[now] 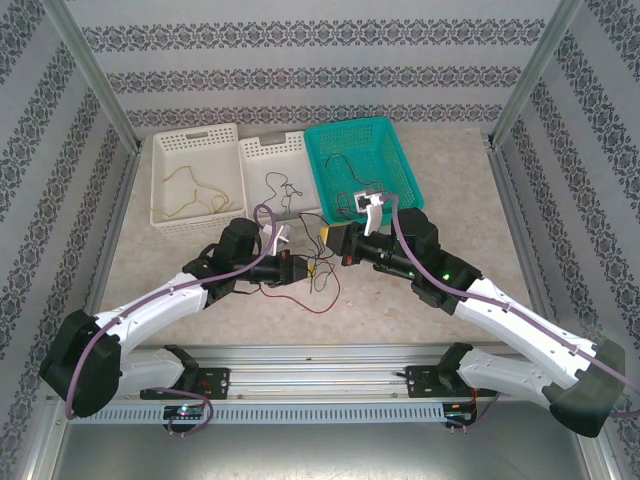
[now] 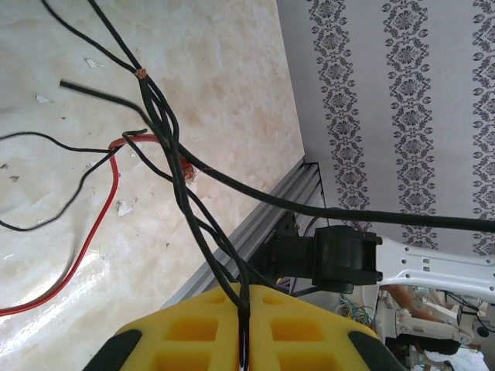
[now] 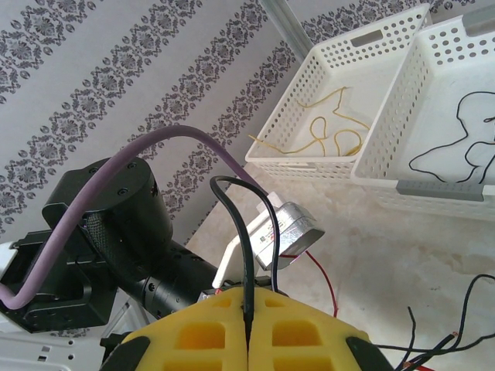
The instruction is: Untangle the cables
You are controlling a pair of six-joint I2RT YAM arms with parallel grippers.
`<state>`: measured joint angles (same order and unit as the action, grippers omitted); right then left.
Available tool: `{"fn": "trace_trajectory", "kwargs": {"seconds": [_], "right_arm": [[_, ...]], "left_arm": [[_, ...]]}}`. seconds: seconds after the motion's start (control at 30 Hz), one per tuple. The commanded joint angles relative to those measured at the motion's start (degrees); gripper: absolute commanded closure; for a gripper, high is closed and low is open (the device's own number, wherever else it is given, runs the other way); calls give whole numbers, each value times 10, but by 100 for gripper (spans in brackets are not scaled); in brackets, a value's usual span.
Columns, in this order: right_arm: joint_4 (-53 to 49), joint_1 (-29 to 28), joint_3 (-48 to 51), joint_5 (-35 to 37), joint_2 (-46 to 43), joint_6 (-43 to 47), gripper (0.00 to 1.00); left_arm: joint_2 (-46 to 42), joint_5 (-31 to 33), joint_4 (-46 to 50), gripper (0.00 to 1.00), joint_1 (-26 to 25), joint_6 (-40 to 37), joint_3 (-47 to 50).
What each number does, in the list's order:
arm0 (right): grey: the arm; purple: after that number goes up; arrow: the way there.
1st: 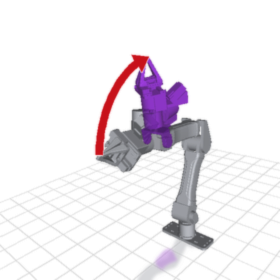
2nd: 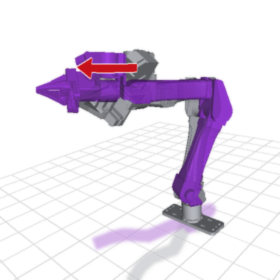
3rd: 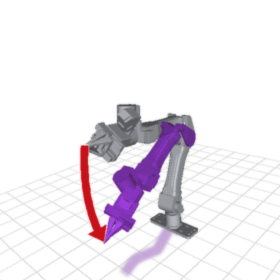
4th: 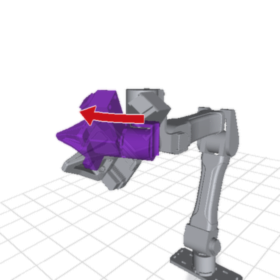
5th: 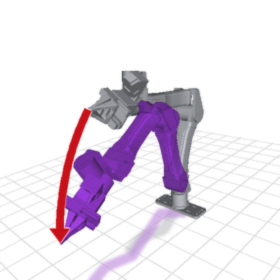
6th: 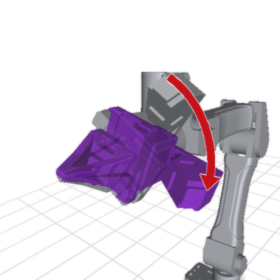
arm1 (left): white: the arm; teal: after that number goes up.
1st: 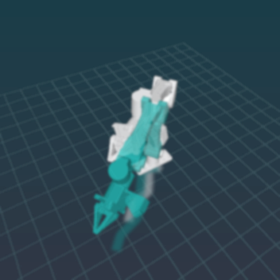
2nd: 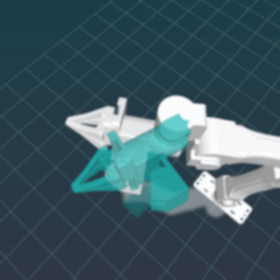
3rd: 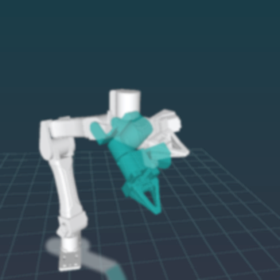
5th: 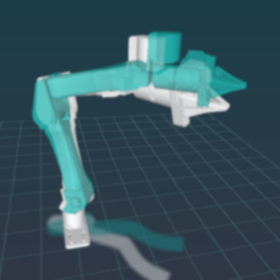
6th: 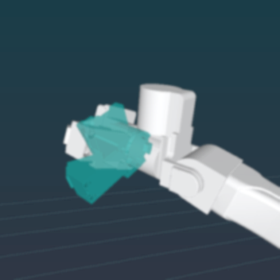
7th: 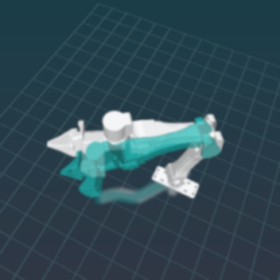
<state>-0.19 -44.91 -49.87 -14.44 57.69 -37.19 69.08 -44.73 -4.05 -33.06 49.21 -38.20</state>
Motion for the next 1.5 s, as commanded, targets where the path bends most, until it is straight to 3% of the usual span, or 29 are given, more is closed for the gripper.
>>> {"fn": "trace_trajectory", "kwargs": {"seconds": [0.0,0.07,0.33,0.73,1.0,1.23,1.47], "right_arm": [[15,-6,-4,3,-4,-1,100],[13,-6,-4,7,-8,1,100],[-41,11,21,80,-66,13,100],[-140,178,71,81,-179,-41,100],[-179,250,51,53,-199,-38,100],[-142,243,17,-1,-145,-47,100],[-143,143,-106,27,0,19,100]], "left_arm": [[-9,3,-4,95,-7,-13,-17],[-12,5,2,100,-7,-16,-18],[-49,23,95,100,-4,-65,-27],[-123,62,383,100,71,-215,-95],[-144,143,535,100,128,-329,-171],[-178,208,495,100,130,-333,-145],[-203,234,463,100,130,-338,-109]]}}
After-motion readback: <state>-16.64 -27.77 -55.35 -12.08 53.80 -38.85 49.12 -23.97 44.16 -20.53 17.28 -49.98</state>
